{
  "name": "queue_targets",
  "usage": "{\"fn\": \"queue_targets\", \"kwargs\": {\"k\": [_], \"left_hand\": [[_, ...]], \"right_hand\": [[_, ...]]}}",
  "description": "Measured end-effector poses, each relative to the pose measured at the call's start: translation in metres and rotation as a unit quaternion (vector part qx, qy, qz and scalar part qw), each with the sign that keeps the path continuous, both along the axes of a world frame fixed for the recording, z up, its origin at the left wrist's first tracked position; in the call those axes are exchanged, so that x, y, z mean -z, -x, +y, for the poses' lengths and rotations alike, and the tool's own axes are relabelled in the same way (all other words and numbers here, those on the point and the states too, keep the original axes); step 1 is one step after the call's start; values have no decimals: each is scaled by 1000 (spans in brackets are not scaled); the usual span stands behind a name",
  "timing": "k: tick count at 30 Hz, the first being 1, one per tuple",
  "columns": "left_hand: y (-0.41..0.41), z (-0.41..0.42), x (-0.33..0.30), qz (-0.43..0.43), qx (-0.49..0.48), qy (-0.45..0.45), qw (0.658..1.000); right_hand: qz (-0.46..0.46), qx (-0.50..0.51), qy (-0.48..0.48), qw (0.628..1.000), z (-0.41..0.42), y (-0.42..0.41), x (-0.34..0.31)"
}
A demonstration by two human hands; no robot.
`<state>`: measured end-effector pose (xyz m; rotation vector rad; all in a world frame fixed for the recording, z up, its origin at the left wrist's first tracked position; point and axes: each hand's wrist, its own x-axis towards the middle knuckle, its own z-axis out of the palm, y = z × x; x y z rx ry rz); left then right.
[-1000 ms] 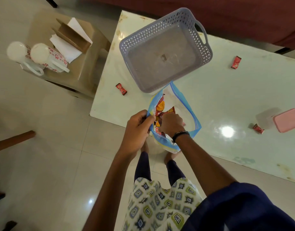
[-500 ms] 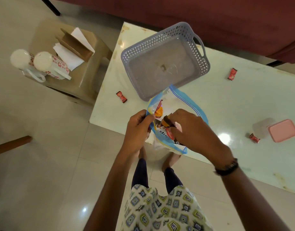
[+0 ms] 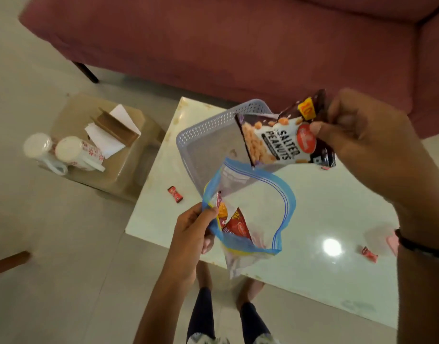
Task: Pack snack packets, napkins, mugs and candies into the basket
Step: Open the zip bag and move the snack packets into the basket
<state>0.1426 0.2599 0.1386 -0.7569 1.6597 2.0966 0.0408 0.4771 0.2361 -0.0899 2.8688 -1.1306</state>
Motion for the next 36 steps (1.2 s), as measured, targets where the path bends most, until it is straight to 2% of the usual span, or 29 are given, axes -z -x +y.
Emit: {"fn": "queue_targets", "kwargs": {"k": [4,8,11,15,22,28,33,36], "left_hand": [[2,6,8,-31,-5,8,999],[10,12,17,-31,-13,16,999],[14,15,25,-28,3,23,999],[15,17,38,-35,1,23,999],[15,23,54,-36,-20,12,999],[19,27,59,-42,-17,-4,999],[20,27,63,-36,-8,-3,999],[19,26,65,-32,-10,5,999]], "right_hand": [[28,71,-45,996,-2,51,49],[-24,105,-76,991,-9,101,128],[-69,110,-111,985,-9,128,178],[-67,91,-149,982,-8,157,222],[-76,38,-205,975,-18,194,258],[-103,123,-156,975,-18,197,278],[-153,150,-139,967,-8,206,280],[-152,150,-155,964,-7,204,280]]}}
